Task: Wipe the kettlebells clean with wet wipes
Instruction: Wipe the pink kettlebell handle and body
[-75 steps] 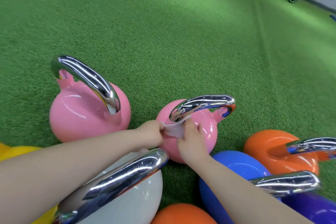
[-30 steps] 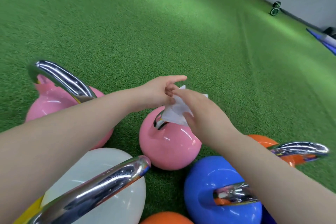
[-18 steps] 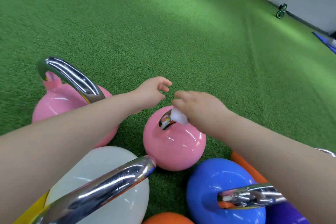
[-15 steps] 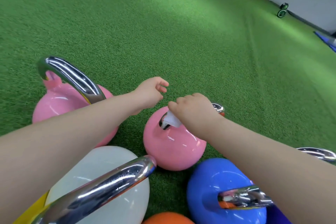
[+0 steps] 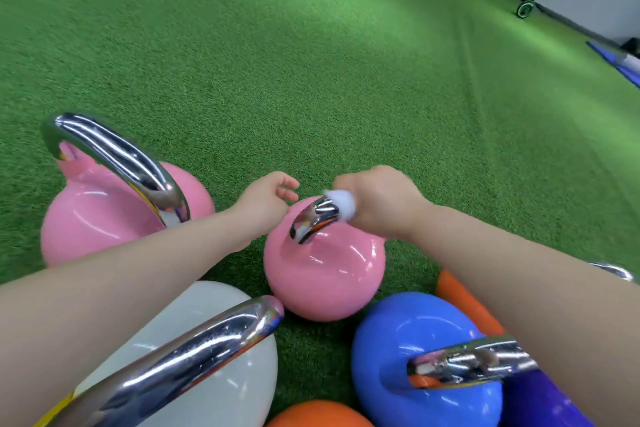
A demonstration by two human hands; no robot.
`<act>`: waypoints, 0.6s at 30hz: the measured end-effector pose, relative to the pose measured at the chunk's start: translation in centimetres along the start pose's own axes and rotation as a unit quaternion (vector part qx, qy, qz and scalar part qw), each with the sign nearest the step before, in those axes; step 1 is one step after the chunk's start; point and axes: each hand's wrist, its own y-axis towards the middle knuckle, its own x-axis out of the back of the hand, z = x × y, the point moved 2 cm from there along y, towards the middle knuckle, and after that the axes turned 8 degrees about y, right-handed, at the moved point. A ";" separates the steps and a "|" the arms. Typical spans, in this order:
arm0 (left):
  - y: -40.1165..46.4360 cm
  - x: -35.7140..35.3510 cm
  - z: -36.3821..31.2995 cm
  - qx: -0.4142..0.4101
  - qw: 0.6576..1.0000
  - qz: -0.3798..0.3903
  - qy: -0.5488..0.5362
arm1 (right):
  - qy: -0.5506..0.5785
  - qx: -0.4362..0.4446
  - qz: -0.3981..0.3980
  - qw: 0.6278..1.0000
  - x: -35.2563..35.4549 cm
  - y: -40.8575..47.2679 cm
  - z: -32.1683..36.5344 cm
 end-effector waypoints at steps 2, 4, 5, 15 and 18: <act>0.2 -0.3 0.3 0.006 1.000 0.000 0.012 | 0.043 -0.047 -0.013 0.998 -0.5 -0.9 -2.2; 0.4 -0.5 0.7 0.008 1.000 0.004 0.021 | 0.085 -0.079 -0.062 0.991 -1.1 -1.6 -3.0; 0.5 -0.6 0.9 0.008 1.000 0.007 0.026 | 0.120 -0.110 -0.084 0.983 -1.4 -1.9 -3.4; 0.3 -1.1 2.6 0.012 0.990 0.033 0.138 | 0.523 -0.519 -0.274 0.618 -10.2 -1.8 -5.9; 0.2 -1.5 3.1 0.012 0.986 0.079 0.149 | 0.563 -0.517 -0.300 0.571 -10.3 -1.8 -4.8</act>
